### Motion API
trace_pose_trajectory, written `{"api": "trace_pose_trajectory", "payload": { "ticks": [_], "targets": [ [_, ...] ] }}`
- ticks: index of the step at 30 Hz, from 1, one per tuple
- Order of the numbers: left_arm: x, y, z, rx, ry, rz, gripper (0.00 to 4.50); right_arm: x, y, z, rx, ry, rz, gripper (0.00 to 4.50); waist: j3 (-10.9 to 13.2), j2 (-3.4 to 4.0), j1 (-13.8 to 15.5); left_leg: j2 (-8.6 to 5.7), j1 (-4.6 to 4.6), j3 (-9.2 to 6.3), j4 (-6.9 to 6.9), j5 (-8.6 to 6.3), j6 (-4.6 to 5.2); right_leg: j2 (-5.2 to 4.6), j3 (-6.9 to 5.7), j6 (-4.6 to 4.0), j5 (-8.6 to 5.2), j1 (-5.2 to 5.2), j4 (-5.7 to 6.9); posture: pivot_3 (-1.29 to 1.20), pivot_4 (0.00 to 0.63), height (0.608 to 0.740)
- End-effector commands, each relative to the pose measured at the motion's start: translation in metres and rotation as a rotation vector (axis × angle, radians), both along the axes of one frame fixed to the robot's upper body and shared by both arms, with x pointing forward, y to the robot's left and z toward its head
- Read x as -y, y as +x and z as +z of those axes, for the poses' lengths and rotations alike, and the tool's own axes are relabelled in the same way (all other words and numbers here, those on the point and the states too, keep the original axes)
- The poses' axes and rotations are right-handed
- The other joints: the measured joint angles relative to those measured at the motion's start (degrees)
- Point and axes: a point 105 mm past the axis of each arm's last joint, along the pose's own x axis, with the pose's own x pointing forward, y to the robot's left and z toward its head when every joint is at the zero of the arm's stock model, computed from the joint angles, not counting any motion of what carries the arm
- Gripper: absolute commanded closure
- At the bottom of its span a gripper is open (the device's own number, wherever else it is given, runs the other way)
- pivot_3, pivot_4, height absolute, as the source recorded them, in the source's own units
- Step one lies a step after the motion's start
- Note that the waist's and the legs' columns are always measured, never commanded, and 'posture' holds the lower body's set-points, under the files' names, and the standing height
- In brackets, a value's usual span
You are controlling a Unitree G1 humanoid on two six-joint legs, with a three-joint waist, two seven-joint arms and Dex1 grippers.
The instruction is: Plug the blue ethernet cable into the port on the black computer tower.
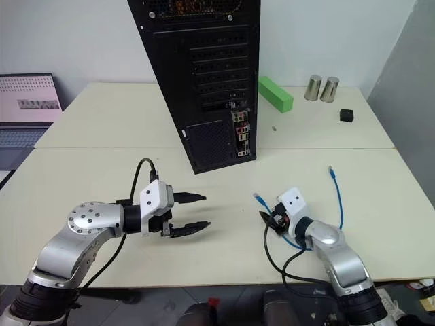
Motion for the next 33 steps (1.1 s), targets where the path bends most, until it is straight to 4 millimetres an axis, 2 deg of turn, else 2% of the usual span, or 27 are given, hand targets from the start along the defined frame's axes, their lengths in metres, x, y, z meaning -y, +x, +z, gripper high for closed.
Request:
{"api": "trace_pose_trajectory", "payload": {
  "ticks": [1, 4, 10, 11, 14, 17, 21, 24, 33],
  "targets": [
    [0.002, 0.002, 0.007, 0.038, -0.006, -0.015, 0.95, 0.001, -0.001, -0.004, -0.013, -0.022, -0.015, 1.99, 0.0, 0.00, 0.0, 0.00, 0.04, -0.01, 0.01, 0.00, 0.00, 0.00, -0.01, 0.00, 0.00, 0.05, -0.01, 0.00, 0.150, 0.740],
    [0.002, 0.002, 0.007, 0.038, -0.004, -0.015, 0.95, 0.000, -0.001, -0.003, -0.010, -0.018, -0.016, 2.71, 0.0, 0.00, 0.0, -0.01, 0.06, -0.02, 0.02, 0.00, 0.00, 0.00, -0.01, 0.00, 0.00, 0.10, -0.03, 0.00, 0.150, 0.740],
    [0.004, 0.008, 0.005, 0.051, 0.003, -0.021, 0.95, -0.009, -0.004, 0.012, 0.024, -0.009, 0.048, 4.25, 0.0, 0.00, 0.0, -0.01, 0.05, -0.02, 0.02, 0.00, 0.00, -0.01, -0.01, 0.00, 0.00, 0.10, -0.04, 0.00, 0.150, 0.740],
    [0.005, 0.011, 0.005, 0.056, 0.004, -0.024, 0.95, -0.011, -0.006, 0.015, 0.034, -0.013, 0.073, 4.37, 0.0, 0.00, 0.1, -0.02, 0.04, -0.03, 0.02, 0.00, 0.00, -0.01, -0.03, 0.00, 0.00, 0.10, -0.04, 0.00, 0.150, 0.740],
    [0.007, 0.015, 0.005, 0.067, 0.007, -0.038, 0.95, -0.016, -0.010, 0.024, 0.055, -0.027, 0.141, 4.44, 0.0, 0.00, 0.0, -0.03, 0.02, -0.04, 0.02, 0.00, 0.00, -0.01, -0.03, 0.00, 0.00, 0.09, -0.05, 0.00, 0.150, 0.740],
    [0.015, 0.022, 0.003, 0.090, 0.036, -0.103, 0.95, -0.032, -0.027, 0.042, 0.104, -0.077, 0.333, 4.44, 0.0, 0.04, 0.0, -0.05, 0.01, -0.04, 0.02, 0.00, 0.00, -0.01, -0.04, 0.00, 0.00, 0.08, -0.05, 0.00, 0.150, 0.740],
    [0.022, 0.025, 0.002, 0.090, 0.047, -0.174, 0.95, -0.041, -0.037, 0.051, 0.123, -0.122, 0.447, 4.44, 0.0, 0.02, 0.0, -0.05, 0.02, -0.06, 0.02, 0.00, 0.00, 0.00, -0.06, 0.01, 0.01, 0.09, -0.06, 0.00, 0.150, 0.740],
    [0.028, 0.025, -0.003, 0.087, 0.074, -0.241, 0.95, -0.045, -0.040, 0.057, 0.134, -0.143, 0.498, 4.44, 0.0, 0.01, -0.1, -0.05, 0.00, -0.07, 0.02, 0.00, 0.00, 0.00, -0.06, 0.01, 0.01, 0.09, -0.06, 0.00, 0.150, 0.740],
    [0.038, 0.029, -0.010, 0.102, 0.081, -0.300, 0.95, -0.050, -0.043, 0.060, 0.138, -0.168, 0.547, 4.44, 0.0, 0.00, 0.0, -0.06, -0.03, -0.10, 0.04, 0.00, 0.01, -0.01, -0.09, 0.01, 0.01, 0.09, -0.06, 0.00, 0.150, 0.740]
  ]
}}
